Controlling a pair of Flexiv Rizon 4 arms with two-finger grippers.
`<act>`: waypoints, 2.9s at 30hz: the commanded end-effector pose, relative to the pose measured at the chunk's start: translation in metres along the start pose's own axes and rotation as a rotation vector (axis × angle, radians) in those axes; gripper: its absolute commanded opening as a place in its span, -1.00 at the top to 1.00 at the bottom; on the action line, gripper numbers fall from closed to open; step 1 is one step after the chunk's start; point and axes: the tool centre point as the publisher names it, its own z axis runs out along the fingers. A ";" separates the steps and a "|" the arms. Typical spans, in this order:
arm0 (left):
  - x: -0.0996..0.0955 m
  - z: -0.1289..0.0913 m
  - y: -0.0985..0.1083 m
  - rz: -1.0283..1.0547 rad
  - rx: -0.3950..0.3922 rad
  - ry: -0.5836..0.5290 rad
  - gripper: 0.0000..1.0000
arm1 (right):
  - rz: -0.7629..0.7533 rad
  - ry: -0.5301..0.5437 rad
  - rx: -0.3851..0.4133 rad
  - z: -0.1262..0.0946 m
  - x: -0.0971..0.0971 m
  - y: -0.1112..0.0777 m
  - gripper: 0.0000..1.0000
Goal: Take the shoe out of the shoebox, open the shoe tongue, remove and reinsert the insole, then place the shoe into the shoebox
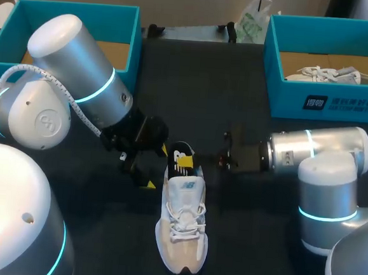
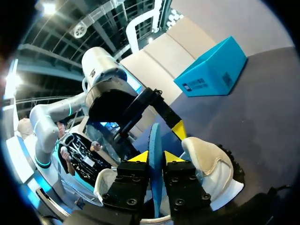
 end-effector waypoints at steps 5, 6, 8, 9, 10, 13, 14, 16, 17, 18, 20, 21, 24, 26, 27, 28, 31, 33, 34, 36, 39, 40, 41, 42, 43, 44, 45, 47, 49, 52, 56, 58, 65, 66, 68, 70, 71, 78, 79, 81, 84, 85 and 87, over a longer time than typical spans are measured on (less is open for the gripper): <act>0.000 0.001 0.001 0.001 0.002 -0.001 -1.00 | 0.052 0.005 -0.017 0.005 -0.009 -0.007 1.00; 0.000 0.001 0.001 0.001 0.002 -0.001 -1.00 | 0.059 0.008 -0.016 0.006 -0.009 -0.009 1.00; 0.000 0.001 0.001 0.001 0.002 -0.001 -1.00 | 0.072 0.013 -0.011 0.006 -0.008 -0.014 1.00; 0.000 0.001 0.001 0.001 0.002 -0.001 -1.00 | 0.080 0.014 -0.009 0.006 -0.008 -0.016 1.00; 0.000 0.001 0.001 0.001 0.002 -0.001 -1.00 | 0.085 0.015 -0.007 0.005 -0.007 -0.019 1.00; 0.000 0.001 0.001 0.001 0.002 -0.001 -1.00 | 0.099 0.016 0.009 0.004 -0.004 -0.026 1.00; 0.000 0.001 0.001 0.001 0.002 -0.001 -1.00 | 0.104 0.020 0.017 0.004 -0.003 -0.029 1.00; 0.000 0.001 0.001 0.001 0.002 -0.001 -1.00 | 0.117 0.022 0.029 0.004 -0.003 -0.034 1.00; 0.000 0.001 0.001 0.001 0.002 -0.001 -1.00 | 0.121 0.028 0.034 0.004 -0.002 -0.037 1.00; 0.000 0.001 0.001 0.001 0.002 -0.001 -1.00 | 0.126 0.032 0.037 0.004 -0.003 -0.038 1.00; 0.000 0.001 0.001 0.001 0.002 -0.001 -1.00 | 0.129 0.034 0.039 0.004 -0.002 -0.040 1.00; 0.000 0.001 0.001 0.001 0.002 -0.001 -1.00 | 0.127 0.034 0.041 0.004 -0.001 -0.039 1.00; 0.000 0.001 0.001 0.001 0.002 -0.001 -1.00 | 0.095 0.028 0.044 0.004 0.004 -0.031 0.35; 0.000 0.001 0.001 0.001 0.002 -0.001 -1.00 | 0.071 0.020 0.051 0.004 0.007 -0.025 0.15; 0.000 0.001 0.001 0.001 0.002 -0.001 -1.00 | 0.061 0.018 0.056 0.004 0.008 -0.022 0.17; 0.000 0.001 0.001 0.001 0.002 -0.001 -1.00 | 0.051 0.016 0.060 0.004 0.008 -0.019 0.18; 0.000 0.001 0.001 0.001 0.002 -0.001 -1.00 | 0.028 0.012 0.068 0.004 0.009 -0.013 0.24; 0.000 0.001 0.001 0.001 0.002 -0.001 -1.00 | 0.016 0.010 0.071 0.004 0.010 -0.009 0.29; 0.000 0.001 0.001 0.001 0.002 -0.001 -1.00 | 0.012 0.011 0.072 0.004 0.009 -0.007 0.29; 0.000 0.001 0.001 0.001 0.002 -0.001 -1.00 | 0.009 0.008 0.074 0.005 0.007 -0.005 0.32; 0.000 0.001 0.001 0.001 0.002 -0.001 -1.00 | 0.015 0.007 0.074 0.006 0.001 -0.004 0.49; 0.000 0.001 0.001 0.001 0.002 -0.001 -1.00 | 0.019 0.008 0.074 0.006 -0.001 -0.004 0.65; 0.000 0.001 0.001 0.001 0.002 -0.001 -1.00 | 0.025 0.009 0.074 0.006 -0.003 -0.005 1.00; 0.000 0.001 0.001 0.001 0.002 -0.001 -1.00 | 0.034 0.008 0.076 0.006 -0.006 -0.006 1.00; 0.000 0.001 0.001 0.001 0.002 -0.001 -1.00 | 0.042 0.010 0.077 0.006 -0.008 -0.007 1.00; 0.000 0.001 0.001 0.001 0.002 -0.001 -1.00 | 0.050 0.011 0.078 0.006 -0.009 -0.009 1.00; 0.000 0.001 0.001 0.001 0.002 -0.001 -1.00 | 0.059 0.009 0.080 0.007 -0.011 -0.011 1.00; 0.000 0.001 0.001 0.001 0.002 -0.001 -1.00 | 0.074 0.007 0.082 0.007 -0.013 -0.016 1.00; 0.000 0.001 0.001 0.001 0.002 -0.001 -1.00 | 0.087 0.006 0.085 0.007 -0.013 -0.022 1.00; 0.000 0.001 0.001 0.001 0.002 -0.001 -1.00 | 0.108 0.010 0.081 0.007 -0.011 -0.032 1.00; 0.000 0.001 0.001 0.001 0.002 -0.001 -1.00 | 0.134 0.010 0.072 0.008 -0.008 -0.040 1.00; 0.000 0.001 0.001 0.001 0.002 -0.001 -1.00 | 0.132 0.001 0.075 0.008 -0.005 -0.040 1.00; 0.000 0.001 0.001 0.001 0.002 -0.001 -1.00 | 0.064 -0.030 0.103 0.007 0.006 -0.024 0.19; 0.000 0.001 0.001 0.001 0.002 -0.001 -1.00 | 0.056 -0.031 0.109 0.007 0.006 -0.022 0.16; 0.000 0.001 0.001 0.001 0.002 -0.001 -1.00 | 0.042 -0.036 0.122 0.007 0.007 -0.018 0.07; 0.000 0.001 0.001 0.001 0.002 -0.001 -1.00 | 0.027 -0.036 0.138 0.007 0.008 -0.014 0.07; 0.000 0.001 0.001 0.001 0.002 -0.001 -1.00 | 0.022 -0.038 0.144 0.008 0.008 -0.012 0.07; 0.002 -0.002 0.001 0.011 0.009 -0.003 -1.00 | -0.012 -0.053 0.197 0.008 0.012 -0.004 0.06; 0.002 -0.003 0.001 0.011 0.009 -0.003 -1.00 | -0.016 -0.059 0.204 0.007 0.013 -0.003 0.06; 0.003 -0.004 0.001 0.014 0.008 -0.004 -1.00 | -0.022 -0.070 0.220 0.004 0.014 -0.001 0.07; 0.003 -0.005 0.001 0.019 0.005 -0.005 -1.00 | -0.027 -0.082 0.242 -0.002 0.014 0.002 0.07; 0.004 -0.006 0.001 0.021 0.004 -0.006 -1.00 | -0.029 -0.084 0.250 -0.004 0.014 0.003 0.08; 0.004 -0.007 0.001 0.024 0.002 -0.007 -1.00 | -0.029 -0.092 0.269 -0.008 0.015 0.005 0.09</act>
